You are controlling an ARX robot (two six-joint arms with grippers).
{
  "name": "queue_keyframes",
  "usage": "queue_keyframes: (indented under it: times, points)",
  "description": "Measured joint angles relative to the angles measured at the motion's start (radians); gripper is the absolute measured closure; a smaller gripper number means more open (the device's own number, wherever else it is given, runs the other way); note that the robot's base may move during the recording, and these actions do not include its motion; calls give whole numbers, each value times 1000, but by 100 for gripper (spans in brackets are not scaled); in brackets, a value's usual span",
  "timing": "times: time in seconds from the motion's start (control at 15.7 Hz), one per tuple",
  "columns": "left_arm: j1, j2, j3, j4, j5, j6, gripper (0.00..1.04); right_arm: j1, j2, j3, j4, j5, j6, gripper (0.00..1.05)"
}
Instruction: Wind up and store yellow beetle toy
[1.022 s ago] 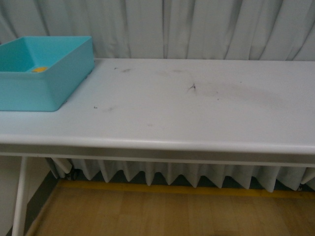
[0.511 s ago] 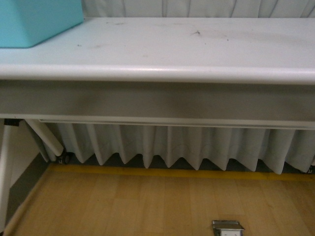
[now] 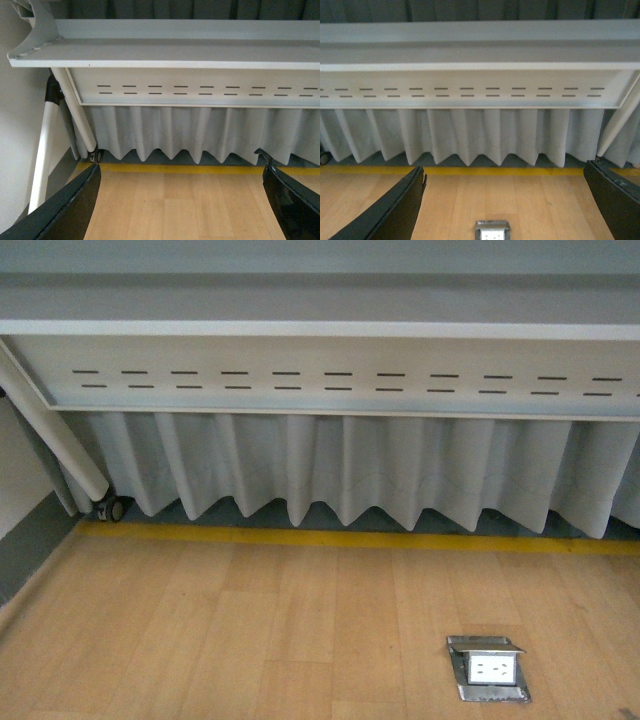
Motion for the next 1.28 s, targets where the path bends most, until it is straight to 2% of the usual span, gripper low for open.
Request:
queue_keyframes:
  times: [1.28]
  points:
    - [0,0,0,2,0,0,7,0,0,0,3,0,0,6]
